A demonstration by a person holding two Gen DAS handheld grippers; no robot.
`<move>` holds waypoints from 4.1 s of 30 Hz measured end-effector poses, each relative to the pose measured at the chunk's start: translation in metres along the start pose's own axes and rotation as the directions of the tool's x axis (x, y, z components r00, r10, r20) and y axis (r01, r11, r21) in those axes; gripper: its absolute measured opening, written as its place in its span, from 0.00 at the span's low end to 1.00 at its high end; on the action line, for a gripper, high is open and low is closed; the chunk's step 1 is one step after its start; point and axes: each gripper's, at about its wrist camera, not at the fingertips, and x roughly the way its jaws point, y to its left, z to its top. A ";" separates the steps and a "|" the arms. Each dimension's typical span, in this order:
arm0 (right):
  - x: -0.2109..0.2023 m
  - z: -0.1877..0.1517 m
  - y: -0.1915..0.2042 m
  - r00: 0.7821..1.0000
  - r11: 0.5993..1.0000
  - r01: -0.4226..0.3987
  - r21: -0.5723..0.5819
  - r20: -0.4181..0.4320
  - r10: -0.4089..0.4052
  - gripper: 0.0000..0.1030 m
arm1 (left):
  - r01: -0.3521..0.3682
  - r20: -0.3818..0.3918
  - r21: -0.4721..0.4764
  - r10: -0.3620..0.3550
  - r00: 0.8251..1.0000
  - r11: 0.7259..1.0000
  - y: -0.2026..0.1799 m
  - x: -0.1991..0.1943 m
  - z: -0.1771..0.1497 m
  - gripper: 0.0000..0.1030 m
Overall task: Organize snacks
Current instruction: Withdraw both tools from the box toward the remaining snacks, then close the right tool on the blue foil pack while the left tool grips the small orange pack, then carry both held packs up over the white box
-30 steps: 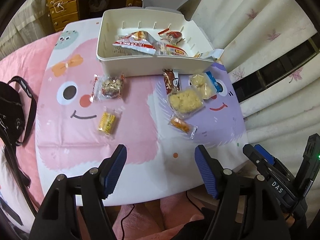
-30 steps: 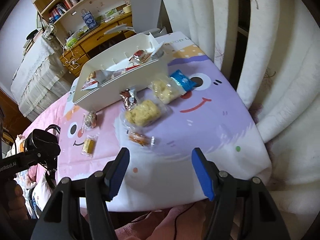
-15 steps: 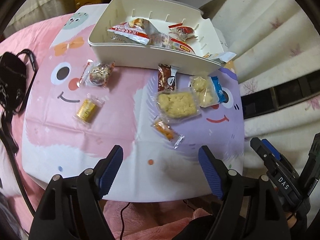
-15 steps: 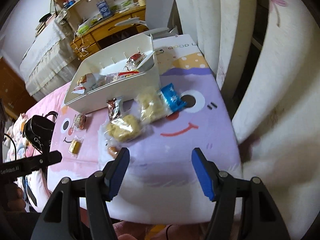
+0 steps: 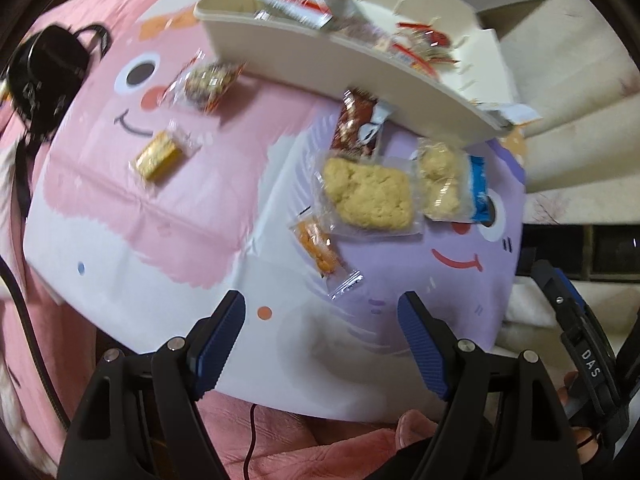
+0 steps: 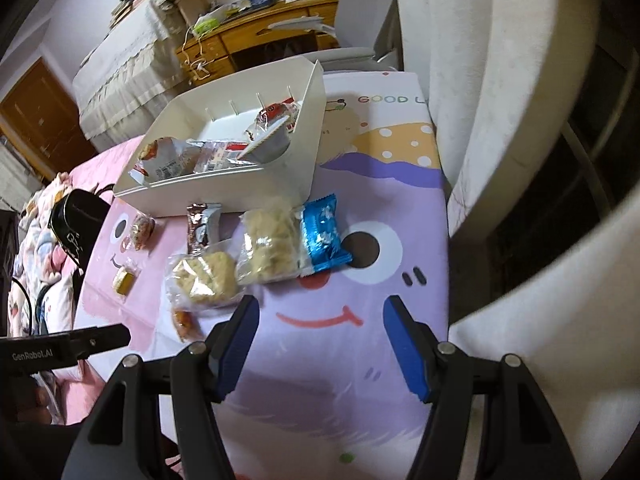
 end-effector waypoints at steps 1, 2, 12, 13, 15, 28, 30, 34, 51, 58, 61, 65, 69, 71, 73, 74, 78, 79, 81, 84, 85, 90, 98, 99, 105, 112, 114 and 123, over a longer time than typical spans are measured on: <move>0.005 0.003 -0.003 1.000 1.000 -0.007 -0.006 -0.008 0.007 0.63 | -0.009 -0.010 -0.025 0.009 1.000 1.000 0.001 0.005 0.000 0.75; 0.009 0.005 -0.005 1.000 1.000 -0.012 -0.011 -0.015 0.012 0.63 | -0.017 -0.017 -0.049 0.017 1.000 0.999 0.002 0.009 0.001 0.75; 0.062 0.025 -0.020 0.995 0.998 -0.060 -0.033 -0.079 0.057 0.63 | -0.082 -0.071 -0.200 0.069 0.995 0.976 0.007 0.049 0.010 0.75; 0.067 0.026 -0.021 0.995 0.998 -0.058 -0.037 -0.086 0.054 0.63 | -0.093 -0.073 -0.216 0.079 0.994 0.972 0.008 0.051 0.012 0.75; 0.076 0.028 -0.022 0.994 0.997 -0.056 -0.048 -0.095 0.051 0.63 | -0.097 -0.073 -0.243 0.081 0.994 0.965 0.010 0.054 0.013 0.74; 0.112 0.038 -0.014 0.990 0.991 -0.064 -0.121 -0.132 0.048 0.63 | -0.101 -0.116 -0.299 0.069 0.991 0.949 0.014 0.082 0.026 0.51; 0.114 0.039 -0.011 0.991 0.988 -0.060 -0.141 -0.129 0.042 0.63 | -0.094 -0.119 -0.301 0.060 0.991 0.949 0.011 0.087 0.027 0.48; 0.117 0.042 -0.008 0.992 0.983 -0.056 -0.177 -0.120 0.035 0.63 | -0.076 -0.117 -0.304 0.042 0.992 0.950 0.005 0.093 0.027 0.40; 0.122 0.042 0.007 0.997 0.936 0.036 -0.351 -0.050 -0.057 0.35 | 0.018 -0.085 -0.398 -0.056 0.995 0.917 0.005 0.115 0.028 0.21; 0.117 0.038 0.004 0.995 0.945 0.001 -0.326 -0.095 -0.034 0.32 | 0.081 -0.049 -0.432 -0.113 0.992 0.898 0.016 0.115 0.023 0.18; 0.115 0.036 0.001 0.993 0.951 -0.008 -0.308 -0.113 -0.029 0.32 | 0.102 -0.038 -0.431 -0.131 0.991 0.897 0.023 0.109 0.019 0.18; 0.109 0.033 0.000 0.992 0.959 -0.014 -0.282 -0.126 -0.022 0.32 | 0.119 -0.019 -0.434 -0.141 0.990 0.893 0.026 0.098 0.016 0.18; 0.096 0.028 0.002 0.993 0.966 -0.013 -0.259 -0.116 -0.018 0.32 | 0.146 0.016 -0.435 -0.154 0.988 0.888 0.028 0.076 0.014 0.18; 0.089 0.025 0.003 0.993 0.970 -0.015 -0.244 -0.117 -0.014 0.32 | 0.163 0.031 -0.424 -0.165 0.986 0.891 0.030 0.066 0.014 0.18; 0.083 0.022 0.005 0.993 0.973 -0.019 -0.231 -0.119 -0.009 0.32 | 0.174 0.046 -0.414 -0.170 0.984 0.893 0.033 0.056 0.015 0.18; 0.080 0.020 0.006 0.993 0.974 -0.022 -0.227 -0.119 -0.006 0.32 | 0.181 0.056 -0.404 -0.174 0.983 0.897 0.033 0.050 0.015 0.18; 0.068 0.012 0.011 0.993 0.976 -0.036 -0.213 -0.115 0.012 0.32 | 0.209 0.088 -0.370 -0.189 0.978 0.905 0.032 0.031 0.016 0.18; 0.065 0.010 0.013 0.993 0.977 -0.045 -0.206 -0.114 0.022 0.32 | 0.210 0.097 -0.362 -0.187 0.978 0.908 0.032 0.024 0.017 0.18; 0.060 0.007 0.016 0.993 0.978 -0.053 -0.203 -0.110 0.031 0.32 | 0.215 0.117 -0.348 -0.185 0.976 0.913 0.039 0.009 0.020 0.18; 0.052 0.004 0.024 0.995 0.974 -0.060 -0.218 -0.097 0.039 0.32 | 0.227 0.154 -0.315 -0.186 0.970 0.922 0.042 -0.009 0.025 0.18; 0.048 0.003 0.027 0.995 0.972 -0.063 -0.227 -0.088 0.043 0.32 | 0.236 0.168 -0.298 -0.192 0.967 0.925 0.042 -0.015 0.027 0.18; 0.034 -0.001 0.038 0.996 0.969 -0.085 -0.231 -0.054 0.074 0.32 | 0.271 0.200 -0.211 -0.230 0.952 0.939 0.043 -0.042 0.038 0.18; 0.020 0.010 0.065 0.994 0.976 -0.113 -0.184 -0.022 0.111 0.32 | 0.240 0.207 -0.067 -0.221 0.953 0.969 0.041 -0.079 0.062 0.18; 0.018 0.013 0.071 0.993 0.978 -0.118 -0.173 -0.018 0.116 0.32 | 0.235 0.204 -0.048 -0.220 0.954 0.971 0.041 -0.083 0.067 0.18; 0.016 0.031 0.101 0.992 0.982 -0.125 -0.145 0.014 0.128 0.32 | 0.215 0.185 0.063 -0.223 0.957 0.975 0.037 -0.103 0.102 0.18; 0.013 0.064 0.132 0.989 0.986 -0.116 -0.121 0.078 0.126 0.32 | 0.195 0.205 0.182 -0.231 0.951 0.964 0.029 -0.127 0.146 0.18; 0.012 0.072 0.137 0.988 0.988 -0.111 -0.111 0.092 0.122 0.32 | 0.189 0.205 0.211 -0.233 0.951 0.959 0.025 -0.132 0.159 0.18; 0.016 0.115 0.148 0.986 0.996 -0.064 -0.058 0.152 0.072 0.32 | 0.198 0.175 0.353 -0.273 0.946 0.914 0.006 -0.139 0.217 0.18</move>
